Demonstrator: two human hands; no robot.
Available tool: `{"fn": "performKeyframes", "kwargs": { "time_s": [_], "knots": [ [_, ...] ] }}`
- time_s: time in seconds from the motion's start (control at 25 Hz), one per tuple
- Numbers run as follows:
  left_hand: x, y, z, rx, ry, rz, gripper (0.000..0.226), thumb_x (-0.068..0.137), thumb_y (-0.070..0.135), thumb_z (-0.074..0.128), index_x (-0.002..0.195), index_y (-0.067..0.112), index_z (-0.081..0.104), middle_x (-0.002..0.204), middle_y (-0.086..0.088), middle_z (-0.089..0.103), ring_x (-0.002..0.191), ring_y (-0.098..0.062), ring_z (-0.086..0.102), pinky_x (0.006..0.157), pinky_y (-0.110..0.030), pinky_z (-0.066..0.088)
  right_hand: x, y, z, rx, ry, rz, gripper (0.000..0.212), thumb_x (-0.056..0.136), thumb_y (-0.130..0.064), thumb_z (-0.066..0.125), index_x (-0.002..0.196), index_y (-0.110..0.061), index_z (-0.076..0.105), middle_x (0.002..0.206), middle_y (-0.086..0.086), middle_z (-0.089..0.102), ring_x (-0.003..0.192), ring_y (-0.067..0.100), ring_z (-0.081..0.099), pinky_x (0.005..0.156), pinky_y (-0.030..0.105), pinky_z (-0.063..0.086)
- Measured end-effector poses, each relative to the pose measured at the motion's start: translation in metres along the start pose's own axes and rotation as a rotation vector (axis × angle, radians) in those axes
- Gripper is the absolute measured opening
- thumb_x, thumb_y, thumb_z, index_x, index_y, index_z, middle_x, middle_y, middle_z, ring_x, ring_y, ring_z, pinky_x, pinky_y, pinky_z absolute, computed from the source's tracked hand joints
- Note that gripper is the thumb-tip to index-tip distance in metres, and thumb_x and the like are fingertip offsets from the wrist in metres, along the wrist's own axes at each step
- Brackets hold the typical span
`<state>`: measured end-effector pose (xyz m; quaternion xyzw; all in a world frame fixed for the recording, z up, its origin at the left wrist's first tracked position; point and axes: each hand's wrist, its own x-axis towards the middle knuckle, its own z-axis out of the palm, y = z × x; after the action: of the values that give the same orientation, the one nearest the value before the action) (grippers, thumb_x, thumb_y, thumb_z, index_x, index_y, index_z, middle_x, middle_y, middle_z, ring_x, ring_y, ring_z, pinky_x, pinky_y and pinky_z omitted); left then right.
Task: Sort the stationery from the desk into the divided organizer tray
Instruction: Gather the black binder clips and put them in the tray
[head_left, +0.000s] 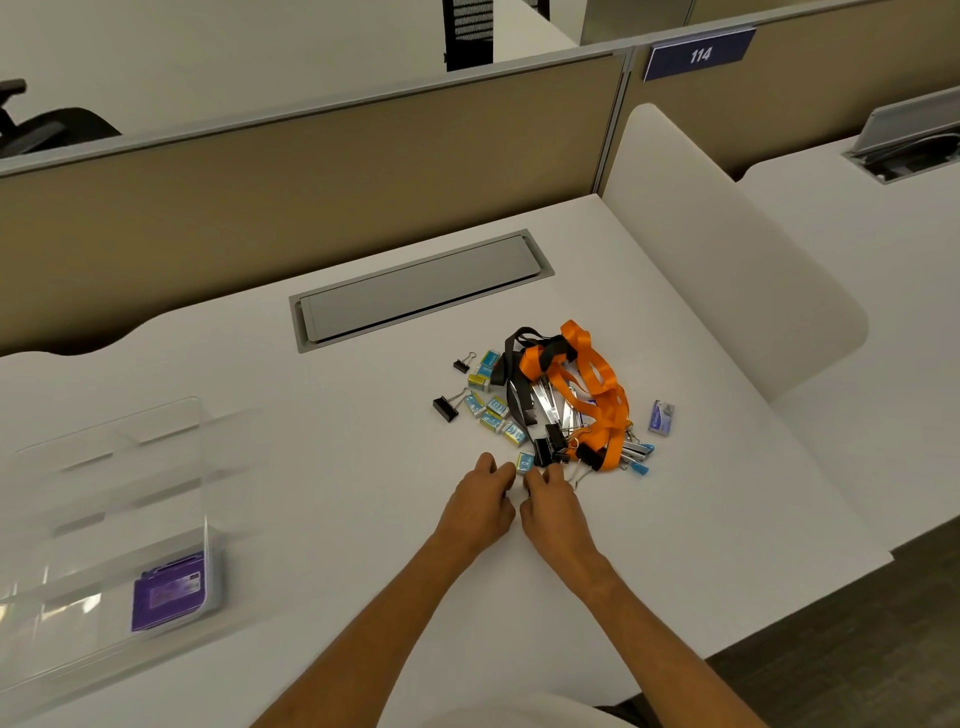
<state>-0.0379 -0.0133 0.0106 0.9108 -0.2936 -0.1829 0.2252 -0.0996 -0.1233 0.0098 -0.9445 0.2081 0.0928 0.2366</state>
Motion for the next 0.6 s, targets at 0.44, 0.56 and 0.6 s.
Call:
{"fn": "performKeyframes", "kwargs": {
  "time_s": [0.44,0.56,0.6],
  "knots": [
    [-0.003,-0.013,-0.004,-0.665,0.219,-0.368,0.012,0.081,-0.001,0.067,0.088,0.008,0.061,0.085,-0.003,0.066,0.069,-0.01,0.063,0.062,-0.012,0.051,0.007,0.001,-0.005,0.012,-0.021,0.091,0.033,0.091,-0.008,0.06,0.123,-0.007,0.053,0.126,0.015,0.052,0.103,0.025,0.061,0.082,0.024,0.049],
    [-0.007,-0.02,-0.011,-1.124,0.205,-0.552,0.013,0.086,-0.007,0.061,0.096,0.0,0.064,0.093,-0.017,0.07,0.078,-0.024,0.073,0.075,-0.026,0.059,0.007,0.002,-0.006,0.015,-0.023,0.109,0.034,0.089,-0.007,0.059,0.122,-0.006,0.05,0.123,0.013,0.053,0.098,0.023,0.061,0.07,0.019,0.042],
    [-0.008,-0.022,-0.014,-1.251,0.198,-0.578,0.014,0.087,-0.009,0.058,0.099,-0.003,0.063,0.094,-0.019,0.07,0.081,-0.027,0.073,0.078,-0.03,0.06,0.006,0.003,-0.006,0.011,-0.02,0.104,0.037,0.089,-0.008,0.058,0.124,-0.005,0.048,0.124,0.014,0.053,0.099,0.023,0.06,0.071,0.019,0.042]
  ]
}}
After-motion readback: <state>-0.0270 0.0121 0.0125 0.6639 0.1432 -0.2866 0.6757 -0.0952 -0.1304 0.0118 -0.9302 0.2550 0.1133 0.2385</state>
